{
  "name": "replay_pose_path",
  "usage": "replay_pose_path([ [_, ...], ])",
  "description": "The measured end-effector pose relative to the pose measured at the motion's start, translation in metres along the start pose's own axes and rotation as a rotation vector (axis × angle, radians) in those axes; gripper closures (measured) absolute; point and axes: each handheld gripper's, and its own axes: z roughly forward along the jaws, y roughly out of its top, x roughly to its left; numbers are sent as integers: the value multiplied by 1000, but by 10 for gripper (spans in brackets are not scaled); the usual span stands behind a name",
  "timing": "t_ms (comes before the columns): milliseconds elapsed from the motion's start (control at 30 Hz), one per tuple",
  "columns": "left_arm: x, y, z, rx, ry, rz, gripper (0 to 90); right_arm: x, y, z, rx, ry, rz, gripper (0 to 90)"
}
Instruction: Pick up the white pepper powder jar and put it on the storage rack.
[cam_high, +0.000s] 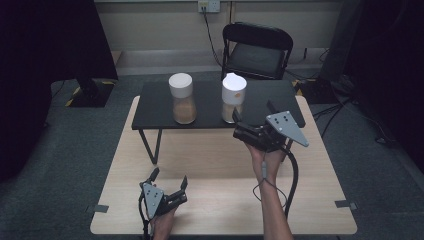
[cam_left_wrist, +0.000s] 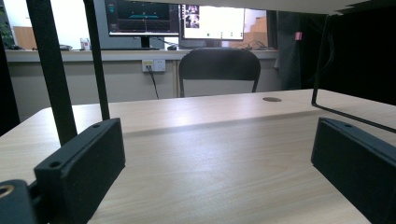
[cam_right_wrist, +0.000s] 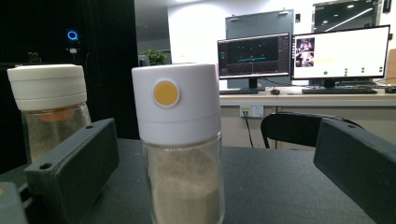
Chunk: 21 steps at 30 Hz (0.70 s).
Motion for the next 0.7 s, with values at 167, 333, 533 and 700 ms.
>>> replay_pose_path([
  [167, 0, 0, 0, 0, 0, 0, 23, -1, -6, -7, -6, -3, -2, 0],
  [333, 0, 0, 0, 0, 0, 0, 23, -3, -11, -14, -6, -16, 1, 0],
  [533, 0, 0, 0, 0, 0, 0, 24, -3, -18, -23, -7, -24, -9, 0],
  [700, 0, 0, 0, 0, 0, 0, 24, -1, -22, -29, -14, -22, -11, 0],
])
